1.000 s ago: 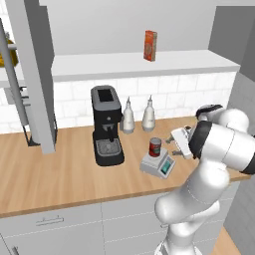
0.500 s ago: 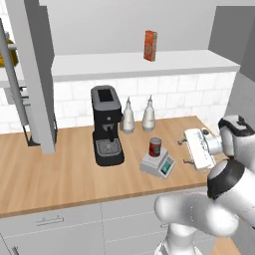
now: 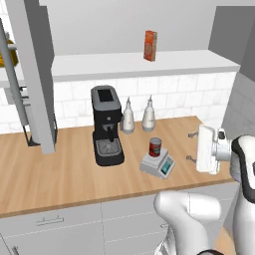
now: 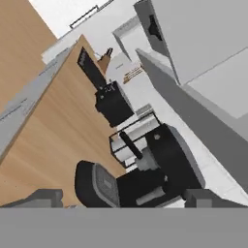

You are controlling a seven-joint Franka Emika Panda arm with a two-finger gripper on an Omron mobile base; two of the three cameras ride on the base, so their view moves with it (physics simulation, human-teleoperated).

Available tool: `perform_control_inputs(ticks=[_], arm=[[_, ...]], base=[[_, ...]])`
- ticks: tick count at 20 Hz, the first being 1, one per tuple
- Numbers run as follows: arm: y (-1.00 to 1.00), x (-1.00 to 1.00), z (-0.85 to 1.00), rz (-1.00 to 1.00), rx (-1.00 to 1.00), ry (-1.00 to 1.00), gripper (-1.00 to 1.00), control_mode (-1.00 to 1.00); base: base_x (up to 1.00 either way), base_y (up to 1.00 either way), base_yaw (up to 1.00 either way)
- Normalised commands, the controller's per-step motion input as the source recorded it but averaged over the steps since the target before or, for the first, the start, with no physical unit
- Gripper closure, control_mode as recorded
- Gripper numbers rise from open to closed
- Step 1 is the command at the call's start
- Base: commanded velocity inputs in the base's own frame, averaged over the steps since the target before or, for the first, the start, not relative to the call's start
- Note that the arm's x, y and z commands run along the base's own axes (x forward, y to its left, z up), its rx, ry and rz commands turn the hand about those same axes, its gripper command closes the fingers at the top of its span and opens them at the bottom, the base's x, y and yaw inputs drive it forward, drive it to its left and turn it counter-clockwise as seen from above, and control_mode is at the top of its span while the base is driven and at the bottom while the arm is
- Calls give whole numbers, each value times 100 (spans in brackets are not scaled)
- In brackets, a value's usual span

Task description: Pick the canned food and place it on the digital scale for weighing, and close the cabinet.

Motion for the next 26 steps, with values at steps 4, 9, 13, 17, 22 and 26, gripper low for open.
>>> perform_control_inputs(ticks=[4, 9, 13, 17, 22, 26], arm=[[23, -42, 60, -40, -28, -66, -100, -100], [0, -34, 65, -37, -25, -55, -100, -100], [-9, -49, 80, -33, -17, -27, -100, -100], [-43, -41, 69, -47, 3, -10, -100, -100], [-41, -77, 47, -44, 23, -3, -100, -100], [-17, -100, 20, -37, 30, -1, -100, -100]], base=[[0, 0, 0], [0, 0, 0], [0, 0, 0], [0, 0, 0], [0, 0, 0], [0, 0, 0]])
